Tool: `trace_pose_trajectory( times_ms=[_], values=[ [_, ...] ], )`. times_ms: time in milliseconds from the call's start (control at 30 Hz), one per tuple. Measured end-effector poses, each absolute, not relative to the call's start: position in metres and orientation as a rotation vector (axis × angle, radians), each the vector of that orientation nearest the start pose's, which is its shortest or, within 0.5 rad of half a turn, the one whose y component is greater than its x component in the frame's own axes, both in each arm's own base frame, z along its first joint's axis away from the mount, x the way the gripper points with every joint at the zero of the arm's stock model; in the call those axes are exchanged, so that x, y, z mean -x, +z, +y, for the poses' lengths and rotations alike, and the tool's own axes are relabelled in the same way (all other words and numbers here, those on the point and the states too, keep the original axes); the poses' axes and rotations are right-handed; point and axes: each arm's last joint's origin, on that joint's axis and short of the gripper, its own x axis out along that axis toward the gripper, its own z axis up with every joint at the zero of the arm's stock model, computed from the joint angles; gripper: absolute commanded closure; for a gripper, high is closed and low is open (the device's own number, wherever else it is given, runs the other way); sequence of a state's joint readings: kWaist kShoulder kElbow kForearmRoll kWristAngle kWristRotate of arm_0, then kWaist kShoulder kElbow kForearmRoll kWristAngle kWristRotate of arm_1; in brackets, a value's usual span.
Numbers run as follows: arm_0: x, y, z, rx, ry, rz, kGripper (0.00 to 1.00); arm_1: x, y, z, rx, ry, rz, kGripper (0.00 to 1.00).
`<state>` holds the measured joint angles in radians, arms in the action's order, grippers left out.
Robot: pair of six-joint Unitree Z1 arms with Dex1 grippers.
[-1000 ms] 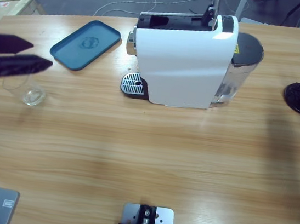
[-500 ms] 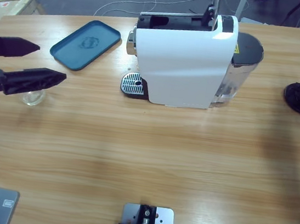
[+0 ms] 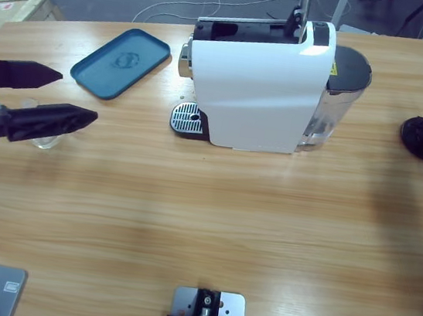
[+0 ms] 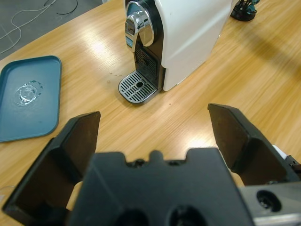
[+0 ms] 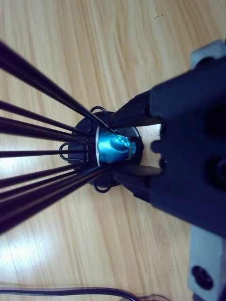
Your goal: Pour coffee
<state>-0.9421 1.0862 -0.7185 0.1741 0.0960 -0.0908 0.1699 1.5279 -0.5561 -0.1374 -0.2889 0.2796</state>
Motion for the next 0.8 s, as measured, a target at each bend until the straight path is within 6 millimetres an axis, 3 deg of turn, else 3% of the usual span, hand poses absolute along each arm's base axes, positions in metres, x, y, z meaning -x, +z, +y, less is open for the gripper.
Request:
trace_pose_trajectory(
  times_ms=[100, 167, 300, 800],
  values=[
    [-0.0992, 0.3267, -0.1293, -0.186, -0.809, 0.524, 0.013, -0.2329, 0.217, 0.0236, -0.08, -0.229, 0.789, 0.843],
    [-0.0993, 0.3269, -0.1294, -0.184, -0.809, 0.522, 0.013, -0.2331, 0.217, 0.0215, -0.085, -0.235, 0.786, 0.952],
    [-0.0994, 0.3273, -0.1296, -0.182, -0.81, 0.519, 0.013, -0.2333, 0.2163, 0.0215, -0.092, -0.227, 0.784, 1.0],
    [-0.0989, 0.3245, -0.129, -0.169, -0.805, 0.534, 0.013, -0.2295, 0.2126, 0.0213, -0.082, -0.201, 0.775, 1.0]
  ],
)
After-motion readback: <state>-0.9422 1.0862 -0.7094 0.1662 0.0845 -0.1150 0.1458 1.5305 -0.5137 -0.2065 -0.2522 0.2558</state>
